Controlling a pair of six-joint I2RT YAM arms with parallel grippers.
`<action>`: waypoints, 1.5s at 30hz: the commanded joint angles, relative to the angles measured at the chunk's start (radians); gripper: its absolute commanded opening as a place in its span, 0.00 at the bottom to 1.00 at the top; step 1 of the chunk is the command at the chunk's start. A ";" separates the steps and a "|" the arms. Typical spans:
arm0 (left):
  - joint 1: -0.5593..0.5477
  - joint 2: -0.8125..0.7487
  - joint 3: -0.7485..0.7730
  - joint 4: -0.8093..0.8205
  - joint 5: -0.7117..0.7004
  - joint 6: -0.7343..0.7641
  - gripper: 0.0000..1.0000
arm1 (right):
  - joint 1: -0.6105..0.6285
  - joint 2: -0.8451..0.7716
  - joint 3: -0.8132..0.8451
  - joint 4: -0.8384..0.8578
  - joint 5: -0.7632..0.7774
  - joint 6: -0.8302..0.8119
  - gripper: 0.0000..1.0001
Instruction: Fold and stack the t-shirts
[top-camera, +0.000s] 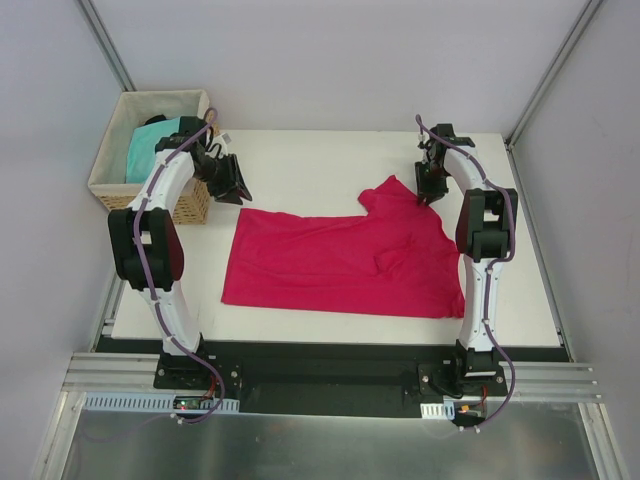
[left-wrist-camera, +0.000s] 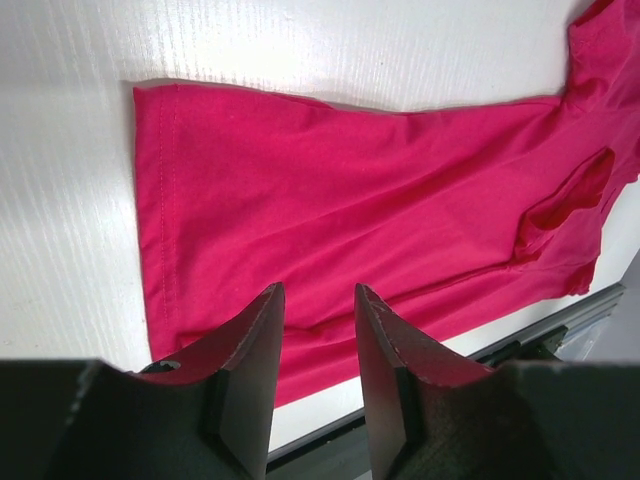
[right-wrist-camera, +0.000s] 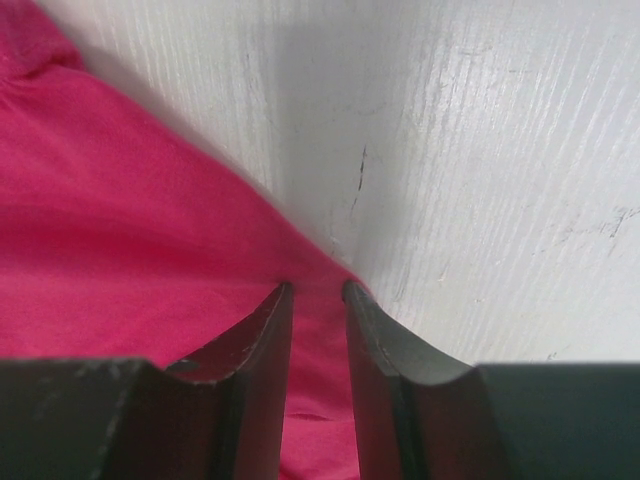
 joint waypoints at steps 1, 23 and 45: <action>0.006 0.000 0.028 -0.014 0.027 0.010 0.33 | -0.006 -0.076 0.019 0.024 -0.024 -0.017 0.31; 0.007 0.024 0.060 -0.014 0.044 0.000 0.32 | -0.009 -0.064 0.011 0.045 -0.047 -0.034 0.32; 0.007 0.000 0.048 -0.032 0.030 0.006 0.32 | 0.003 -0.004 -0.041 0.041 -0.097 -0.045 0.32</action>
